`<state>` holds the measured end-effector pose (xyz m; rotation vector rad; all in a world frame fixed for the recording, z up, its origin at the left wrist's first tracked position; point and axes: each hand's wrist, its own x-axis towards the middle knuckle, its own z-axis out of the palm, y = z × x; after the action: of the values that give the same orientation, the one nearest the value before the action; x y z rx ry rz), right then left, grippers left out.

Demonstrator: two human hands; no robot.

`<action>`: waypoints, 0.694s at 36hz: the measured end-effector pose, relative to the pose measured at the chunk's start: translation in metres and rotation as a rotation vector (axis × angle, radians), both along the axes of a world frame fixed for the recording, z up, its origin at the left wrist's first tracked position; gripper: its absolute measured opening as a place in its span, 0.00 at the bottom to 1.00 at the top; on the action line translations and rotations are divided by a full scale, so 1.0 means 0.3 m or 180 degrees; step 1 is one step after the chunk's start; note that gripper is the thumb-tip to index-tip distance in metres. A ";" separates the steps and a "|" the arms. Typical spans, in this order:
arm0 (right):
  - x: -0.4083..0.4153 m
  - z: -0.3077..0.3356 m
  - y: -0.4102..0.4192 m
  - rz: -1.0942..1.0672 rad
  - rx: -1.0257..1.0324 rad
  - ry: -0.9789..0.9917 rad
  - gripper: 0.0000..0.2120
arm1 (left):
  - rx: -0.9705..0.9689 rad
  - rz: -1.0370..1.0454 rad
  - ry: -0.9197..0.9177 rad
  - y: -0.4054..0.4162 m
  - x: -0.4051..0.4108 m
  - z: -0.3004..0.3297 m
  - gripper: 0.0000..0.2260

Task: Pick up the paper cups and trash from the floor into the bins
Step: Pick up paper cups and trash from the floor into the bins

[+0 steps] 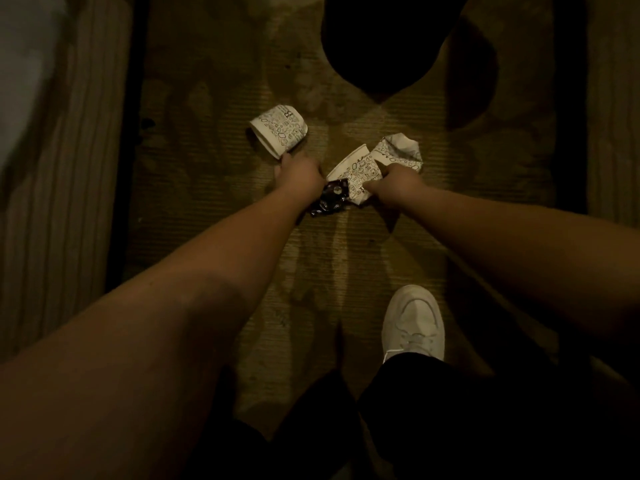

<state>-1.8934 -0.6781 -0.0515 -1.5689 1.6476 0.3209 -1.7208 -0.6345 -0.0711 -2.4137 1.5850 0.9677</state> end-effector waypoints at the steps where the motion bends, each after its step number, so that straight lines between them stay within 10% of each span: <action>1: 0.008 -0.001 0.001 -0.0032 -0.0023 -0.0009 0.22 | 0.0011 -0.0010 0.0005 0.010 -0.002 0.001 0.12; 8: 0.019 0.002 0.019 -0.0226 0.0155 -0.0223 0.16 | -0.0135 0.0606 0.0744 0.097 0.010 -0.022 0.10; 25: -0.281 0.087 0.024 -0.1935 -0.0605 -0.1370 0.16 | -0.0088 -0.0196 0.0890 0.172 -0.050 -0.080 0.10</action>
<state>-1.9778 -0.6710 -0.0255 -1.0853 1.7360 -0.4716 -1.7356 -0.5829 -0.0951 -2.3130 1.7564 1.3282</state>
